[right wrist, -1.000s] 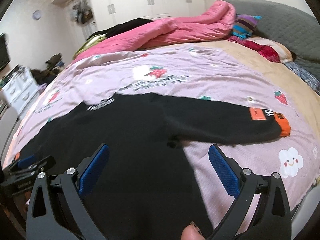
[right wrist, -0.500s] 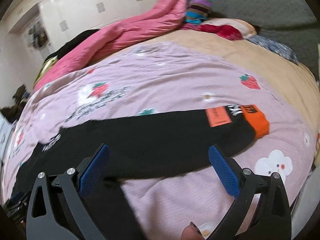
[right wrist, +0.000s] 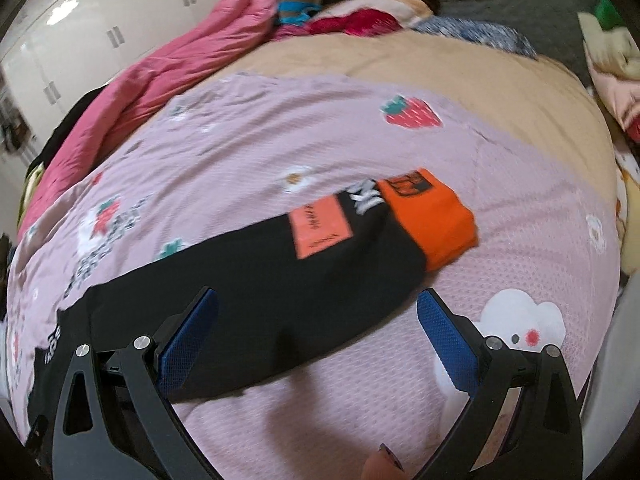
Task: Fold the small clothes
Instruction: 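Reach the right tool to an orange sleeve cuff and grasp it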
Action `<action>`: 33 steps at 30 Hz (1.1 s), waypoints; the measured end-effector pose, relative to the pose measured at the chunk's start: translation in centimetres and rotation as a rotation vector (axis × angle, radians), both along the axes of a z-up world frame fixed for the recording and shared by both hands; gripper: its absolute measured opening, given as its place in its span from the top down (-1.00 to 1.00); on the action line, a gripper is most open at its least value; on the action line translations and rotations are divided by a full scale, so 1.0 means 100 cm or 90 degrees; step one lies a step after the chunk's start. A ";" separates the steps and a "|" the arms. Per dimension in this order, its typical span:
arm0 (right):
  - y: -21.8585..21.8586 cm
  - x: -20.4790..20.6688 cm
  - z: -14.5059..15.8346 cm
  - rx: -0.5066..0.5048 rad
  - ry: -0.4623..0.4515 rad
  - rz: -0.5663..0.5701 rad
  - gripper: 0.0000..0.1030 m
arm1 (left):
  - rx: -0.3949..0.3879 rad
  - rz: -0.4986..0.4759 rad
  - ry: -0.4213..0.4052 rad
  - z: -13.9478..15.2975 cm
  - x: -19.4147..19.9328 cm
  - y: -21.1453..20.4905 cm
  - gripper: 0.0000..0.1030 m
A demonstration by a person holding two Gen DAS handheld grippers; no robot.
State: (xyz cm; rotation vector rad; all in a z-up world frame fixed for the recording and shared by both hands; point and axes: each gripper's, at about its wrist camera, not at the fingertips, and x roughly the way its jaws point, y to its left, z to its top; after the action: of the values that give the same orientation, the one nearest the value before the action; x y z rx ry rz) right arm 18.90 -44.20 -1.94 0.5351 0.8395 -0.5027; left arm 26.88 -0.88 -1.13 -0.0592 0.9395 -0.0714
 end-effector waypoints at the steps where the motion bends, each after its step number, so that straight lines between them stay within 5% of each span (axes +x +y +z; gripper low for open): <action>1: -0.003 0.000 -0.002 0.005 0.001 -0.007 -0.92 | 0.003 0.002 0.000 -0.001 0.004 0.001 -0.82; 11: -0.056 0.024 -0.032 0.128 -0.025 -0.079 -0.91 | 0.019 0.002 0.002 -0.011 0.024 0.011 -0.82; 12: -0.058 0.025 -0.032 0.131 -0.033 -0.085 -0.79 | 0.016 0.003 0.000 -0.011 0.024 0.012 -0.82; 13: -0.059 0.025 -0.031 0.129 -0.043 -0.088 -0.40 | 0.011 0.005 -0.001 -0.011 0.024 0.015 -0.82; 16: -0.059 0.021 -0.031 0.133 -0.075 -0.085 0.28 | 0.010 0.008 -0.001 -0.009 0.023 0.018 -0.82; 18: -0.058 0.019 -0.030 0.146 -0.099 -0.070 0.50 | 0.005 0.007 0.000 -0.007 0.022 0.020 -0.82; 33: 0.035 0.013 0.050 0.102 -0.265 0.160 0.55 | -0.094 -0.019 -0.026 0.033 -0.008 0.035 -0.82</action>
State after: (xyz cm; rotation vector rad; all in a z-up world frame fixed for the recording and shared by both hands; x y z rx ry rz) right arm 20.21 -40.69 3.08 0.6435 0.5383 -0.0855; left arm 26.10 2.66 2.17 -0.1794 0.8930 -0.1698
